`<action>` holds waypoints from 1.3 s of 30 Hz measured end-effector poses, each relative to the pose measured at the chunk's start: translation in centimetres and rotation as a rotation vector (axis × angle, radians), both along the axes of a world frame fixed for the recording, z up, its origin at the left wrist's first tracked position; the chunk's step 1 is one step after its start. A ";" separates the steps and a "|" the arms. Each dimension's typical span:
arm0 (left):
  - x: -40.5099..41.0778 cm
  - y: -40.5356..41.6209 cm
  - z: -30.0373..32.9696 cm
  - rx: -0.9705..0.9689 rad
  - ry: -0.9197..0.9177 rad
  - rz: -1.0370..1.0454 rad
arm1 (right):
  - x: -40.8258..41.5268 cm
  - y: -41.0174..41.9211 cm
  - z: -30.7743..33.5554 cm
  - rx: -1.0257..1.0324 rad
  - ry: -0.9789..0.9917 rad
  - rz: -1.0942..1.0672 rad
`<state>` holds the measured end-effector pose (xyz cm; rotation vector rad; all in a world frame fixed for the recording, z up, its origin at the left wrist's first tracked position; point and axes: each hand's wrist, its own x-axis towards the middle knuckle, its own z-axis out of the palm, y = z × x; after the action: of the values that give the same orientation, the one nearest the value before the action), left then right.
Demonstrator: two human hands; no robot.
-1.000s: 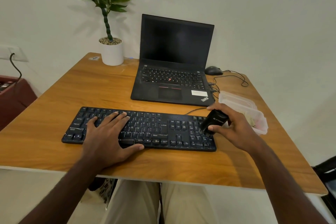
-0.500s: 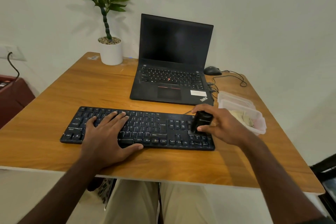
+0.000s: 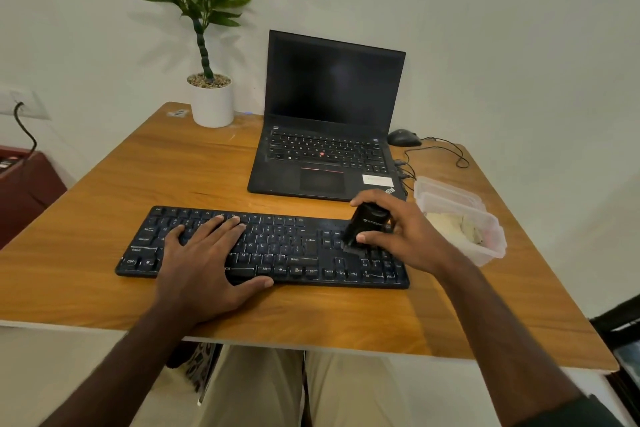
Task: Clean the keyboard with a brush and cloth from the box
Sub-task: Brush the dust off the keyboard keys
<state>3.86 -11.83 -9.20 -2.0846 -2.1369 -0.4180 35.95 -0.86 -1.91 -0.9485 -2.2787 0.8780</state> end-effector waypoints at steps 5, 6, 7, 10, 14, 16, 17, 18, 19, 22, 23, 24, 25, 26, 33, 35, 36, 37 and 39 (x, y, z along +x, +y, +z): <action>-0.1 0.1 -0.1 -0.002 0.000 -0.003 | 3.2 1.0 1.2 -0.023 -0.205 0.028; -0.1 0.2 -0.1 0.000 -0.001 -0.005 | 4.0 1.1 1.7 -0.020 -0.235 0.014; -0.1 0.2 -0.1 0.001 -0.001 -0.005 | 4.5 1.3 2.1 -0.007 -0.251 -0.002; -0.1 0.2 -0.2 0.005 -0.001 -0.006 | 4.7 1.1 2.1 -0.008 -0.178 -0.015; 0.0 0.1 -0.2 0.009 -0.005 -0.007 | 1.4 0.1 0.1 -0.055 -0.054 -0.006; 0.0 0.1 -0.1 0.003 -0.004 -0.002 | -0.3 -0.2 -0.1 -0.057 0.003 -0.012; 0.0 0.1 0.0 -0.002 -0.003 -0.002 | -0.8 -0.2 0.0 -0.067 0.020 -0.009; 0.0 0.1 0.0 -0.005 -0.003 -0.001 | -1.1 -0.3 0.2 -0.071 0.014 0.000; 0.0 0.1 0.0 -0.006 -0.004 0.001 | -1.2 -0.3 0.3 -0.062 -0.015 0.015; 0.0 0.1 0.0 -0.004 -0.001 0.005 | -0.1 0.0 0.8 -0.042 -0.145 0.052; -0.1 0.1 -0.1 -0.003 0.000 0.004 | 0.6 0.2 1.1 -0.029 -0.192 0.048; -0.1 0.2 -0.1 0.001 0.002 0.003 | 1.4 0.5 1.5 -0.018 -0.239 0.037; -0.1 0.2 -0.1 0.003 0.005 0.005 | 2.2 0.8 1.9 -0.015 -0.281 0.020; -0.1 0.2 -0.2 0.006 0.008 0.006 | 2.8 1.0 2.4 -0.013 -0.313 -0.003; -0.1 0.2 -0.4 0.029 -0.001 0.005 | 2.3 -0.2 1.2 0.049 -0.199 -0.067; 0.0 0.2 -0.4 0.028 -0.001 0.013 | 2.6 0.0 1.1 0.167 -0.290 -0.183; 0.0 0.2 -0.3 0.022 0.000 0.017 | 2.6 -0.1 1.1 0.239 -0.298 -0.244; 0.1 0.2 -0.2 0.013 -0.001 0.020 | 2.4 -0.4 0.9 0.272 -0.243 -0.287; 0.1 0.1 0.0 -0.006 -0.006 0.026 | 1.0 -1.8 0.3 0.198 -0.016 -0.298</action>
<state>4.01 -11.77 -9.22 -2.0593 -2.1685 -0.4162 36.94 -2.65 -1.58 -1.1664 -2.1168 0.5092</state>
